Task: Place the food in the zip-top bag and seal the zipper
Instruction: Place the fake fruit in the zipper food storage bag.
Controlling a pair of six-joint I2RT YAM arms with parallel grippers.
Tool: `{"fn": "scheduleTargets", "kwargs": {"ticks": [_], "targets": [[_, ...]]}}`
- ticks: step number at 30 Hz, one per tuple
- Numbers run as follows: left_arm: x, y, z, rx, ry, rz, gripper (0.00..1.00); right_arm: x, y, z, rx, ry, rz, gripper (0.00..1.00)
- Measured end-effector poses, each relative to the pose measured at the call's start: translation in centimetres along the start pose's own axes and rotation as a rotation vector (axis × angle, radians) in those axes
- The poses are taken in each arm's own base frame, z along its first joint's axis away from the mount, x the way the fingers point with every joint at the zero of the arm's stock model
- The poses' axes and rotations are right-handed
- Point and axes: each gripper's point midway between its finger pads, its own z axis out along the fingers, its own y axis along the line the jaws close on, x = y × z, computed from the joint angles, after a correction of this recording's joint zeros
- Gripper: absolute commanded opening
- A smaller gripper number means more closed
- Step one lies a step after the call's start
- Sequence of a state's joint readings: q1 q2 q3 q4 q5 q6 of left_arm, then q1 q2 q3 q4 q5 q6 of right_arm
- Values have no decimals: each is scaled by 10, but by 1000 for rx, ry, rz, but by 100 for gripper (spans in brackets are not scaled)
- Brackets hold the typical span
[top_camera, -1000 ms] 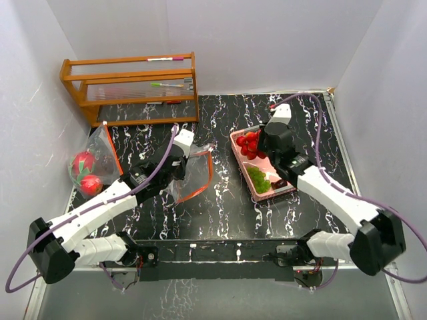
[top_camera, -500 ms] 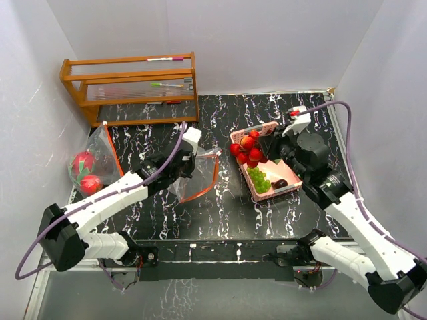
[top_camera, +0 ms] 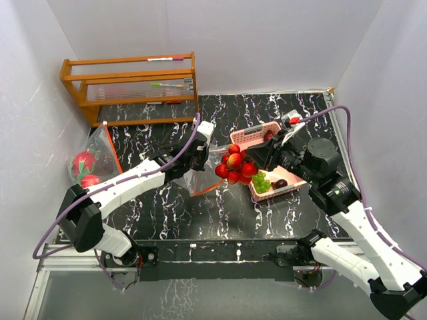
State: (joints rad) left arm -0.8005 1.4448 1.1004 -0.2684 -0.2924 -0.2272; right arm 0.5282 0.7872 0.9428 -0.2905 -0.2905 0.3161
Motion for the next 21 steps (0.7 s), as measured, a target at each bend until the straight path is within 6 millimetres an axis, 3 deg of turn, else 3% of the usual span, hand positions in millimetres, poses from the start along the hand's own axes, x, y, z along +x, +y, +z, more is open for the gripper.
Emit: {"fn": "scheduleTargets", "kwargs": {"ticks": [4,12,16,21], "targets": [[-5,-7,-2,34,-7,-17,0,6,7,8,-63,-16,25,8],[-29,-18,-31,125,-85,-83,0,49,-5,37,-89,62,122,8],[-40,-27,-41,186,-123,-120,0,51,-6,43,-94,47,149,8],[-40,-41,-42,255,-121,-157,0,43,-13,47,-57,-16,184,8]]}}
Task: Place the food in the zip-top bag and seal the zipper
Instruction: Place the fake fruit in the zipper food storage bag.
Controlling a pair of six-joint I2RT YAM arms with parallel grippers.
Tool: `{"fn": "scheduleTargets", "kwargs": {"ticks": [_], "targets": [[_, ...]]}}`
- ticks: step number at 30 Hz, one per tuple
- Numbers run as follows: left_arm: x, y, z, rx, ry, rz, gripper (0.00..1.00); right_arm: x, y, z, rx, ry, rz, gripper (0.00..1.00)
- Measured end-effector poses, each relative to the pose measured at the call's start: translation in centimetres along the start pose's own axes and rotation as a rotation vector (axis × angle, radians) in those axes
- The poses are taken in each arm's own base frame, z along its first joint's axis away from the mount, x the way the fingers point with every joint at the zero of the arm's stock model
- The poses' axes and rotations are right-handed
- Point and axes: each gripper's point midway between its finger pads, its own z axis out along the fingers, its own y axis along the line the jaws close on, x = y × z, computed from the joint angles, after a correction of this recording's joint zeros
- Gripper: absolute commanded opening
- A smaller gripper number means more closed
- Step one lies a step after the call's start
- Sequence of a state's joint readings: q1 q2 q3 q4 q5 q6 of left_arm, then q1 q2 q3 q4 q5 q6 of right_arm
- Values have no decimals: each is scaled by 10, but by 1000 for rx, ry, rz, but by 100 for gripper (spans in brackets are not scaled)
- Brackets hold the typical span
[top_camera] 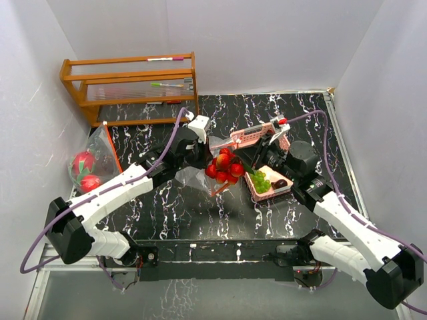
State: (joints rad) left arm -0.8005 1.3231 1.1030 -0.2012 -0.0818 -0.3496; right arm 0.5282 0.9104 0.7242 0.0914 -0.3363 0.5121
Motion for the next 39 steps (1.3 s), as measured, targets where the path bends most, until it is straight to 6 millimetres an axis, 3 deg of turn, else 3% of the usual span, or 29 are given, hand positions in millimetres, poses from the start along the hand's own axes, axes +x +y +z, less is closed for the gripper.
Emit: {"fn": "scheduleTargets", "kwargs": {"ticks": [10,20,28,33,39], "targets": [[6,-18,2,94,17,-65,0,-6,-35,2,245,-105,41,8],[8,-26,1,134,31,-90,0,37,-55,7,514,-40,-55,8],[8,-29,1,149,33,-97,0,37,-67,7,622,-57,-97,8],[9,-31,6,158,38,-101,0,45,-69,20,638,-35,-109,8],[10,-34,17,170,41,-112,0,36,-44,33,504,-100,-23,8]]}}
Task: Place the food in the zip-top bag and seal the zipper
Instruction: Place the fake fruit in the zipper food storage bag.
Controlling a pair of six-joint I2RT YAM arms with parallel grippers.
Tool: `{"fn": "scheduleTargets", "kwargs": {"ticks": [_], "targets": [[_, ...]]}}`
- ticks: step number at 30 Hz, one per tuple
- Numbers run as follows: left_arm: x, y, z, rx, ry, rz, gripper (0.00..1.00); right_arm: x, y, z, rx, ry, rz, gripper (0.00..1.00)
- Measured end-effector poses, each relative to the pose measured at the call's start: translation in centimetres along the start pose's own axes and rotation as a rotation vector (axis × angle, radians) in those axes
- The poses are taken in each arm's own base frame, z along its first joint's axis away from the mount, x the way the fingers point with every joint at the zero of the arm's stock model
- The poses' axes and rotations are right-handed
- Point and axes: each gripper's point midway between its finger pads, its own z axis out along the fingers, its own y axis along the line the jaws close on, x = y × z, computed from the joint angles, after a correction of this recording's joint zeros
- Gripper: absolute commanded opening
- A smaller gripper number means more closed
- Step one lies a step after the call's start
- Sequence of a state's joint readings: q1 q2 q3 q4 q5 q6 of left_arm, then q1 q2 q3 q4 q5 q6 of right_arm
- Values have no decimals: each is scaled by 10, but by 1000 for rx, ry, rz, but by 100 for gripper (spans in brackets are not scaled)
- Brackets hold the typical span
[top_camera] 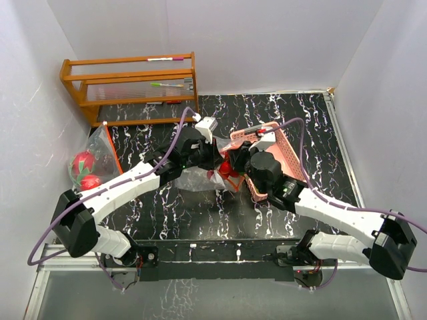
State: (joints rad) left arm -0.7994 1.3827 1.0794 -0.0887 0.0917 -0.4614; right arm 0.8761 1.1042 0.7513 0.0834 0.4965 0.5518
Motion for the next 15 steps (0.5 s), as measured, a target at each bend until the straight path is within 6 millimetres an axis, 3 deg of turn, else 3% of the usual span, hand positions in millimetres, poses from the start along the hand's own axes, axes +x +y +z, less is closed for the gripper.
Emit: {"fn": "scheduleTargets", "kwargs": {"ticks": [8,15], "targets": [[-2,-8,8,41,-4,-30,0,-8,6,-4,-43,-65,129,8],[-14,-17,-8,64,-47,-55,0,31,-11,-7,15,-41,149,8]]}}
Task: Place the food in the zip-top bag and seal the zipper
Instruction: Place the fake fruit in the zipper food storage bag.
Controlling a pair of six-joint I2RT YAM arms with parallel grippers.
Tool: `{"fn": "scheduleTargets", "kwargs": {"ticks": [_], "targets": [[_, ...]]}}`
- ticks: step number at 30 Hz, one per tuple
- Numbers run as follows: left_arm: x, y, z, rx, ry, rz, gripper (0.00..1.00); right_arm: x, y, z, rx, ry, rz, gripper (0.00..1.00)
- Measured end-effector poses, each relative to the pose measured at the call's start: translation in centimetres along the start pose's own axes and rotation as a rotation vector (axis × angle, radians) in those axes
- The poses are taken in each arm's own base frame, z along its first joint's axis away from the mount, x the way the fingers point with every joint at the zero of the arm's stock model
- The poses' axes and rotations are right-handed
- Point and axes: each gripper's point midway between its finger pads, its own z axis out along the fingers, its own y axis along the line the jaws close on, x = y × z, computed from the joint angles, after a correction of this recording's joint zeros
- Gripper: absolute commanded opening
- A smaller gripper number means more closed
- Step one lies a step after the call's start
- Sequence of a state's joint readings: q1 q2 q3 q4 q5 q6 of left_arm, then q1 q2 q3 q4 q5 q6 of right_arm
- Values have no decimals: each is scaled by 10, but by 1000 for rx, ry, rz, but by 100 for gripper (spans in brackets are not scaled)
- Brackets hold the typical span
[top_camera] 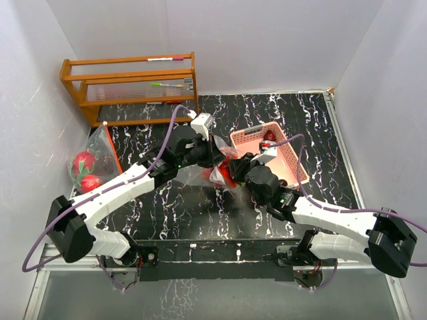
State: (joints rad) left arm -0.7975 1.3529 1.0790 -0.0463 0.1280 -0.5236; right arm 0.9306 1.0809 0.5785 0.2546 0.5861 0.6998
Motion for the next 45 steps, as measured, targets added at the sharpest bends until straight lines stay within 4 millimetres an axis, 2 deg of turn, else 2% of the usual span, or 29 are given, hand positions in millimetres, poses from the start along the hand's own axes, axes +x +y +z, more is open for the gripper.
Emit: {"fn": "scheduleTargets", "kwargs": {"ticks": [6,10,11,14,19,21,25,29,33,35,37,40,43,45], "targets": [[-16,-21,-16,71,-50,-49,0,-2,-4,9,55,-33,-8,8],[-10,-24,-17,102,-47,-84,0,-11,0,14,74,-60,-16,9],[-5,-22,-17,106,-41,-93,0,-13,1,15,77,-64,-17,12],[18,-11,-15,99,-11,-119,0,-15,0,15,87,-66,-23,29],[53,11,-10,47,50,-148,0,-7,-2,11,90,-18,-54,54],[55,13,-10,38,53,-150,0,-5,0,9,84,5,-61,58],[52,14,-10,31,40,-145,0,-3,6,2,49,53,-70,59],[43,14,-11,17,22,-132,0,-14,12,-16,11,63,-58,58],[24,10,-18,3,-27,-108,0,-34,12,-36,-14,40,-34,58],[11,6,-25,0,-62,-94,0,-36,9,-45,-23,48,-33,58],[-4,1,-34,-1,-107,-79,0,-29,2,-51,-28,66,-35,58],[-30,-7,-50,1,-189,-59,0,-7,-18,-60,-10,121,-39,56],[-42,-10,-56,-2,-227,-49,0,11,-36,-68,18,161,-30,55],[-48,-12,-59,-4,-243,-43,0,15,-42,-71,27,171,-26,55]]}}
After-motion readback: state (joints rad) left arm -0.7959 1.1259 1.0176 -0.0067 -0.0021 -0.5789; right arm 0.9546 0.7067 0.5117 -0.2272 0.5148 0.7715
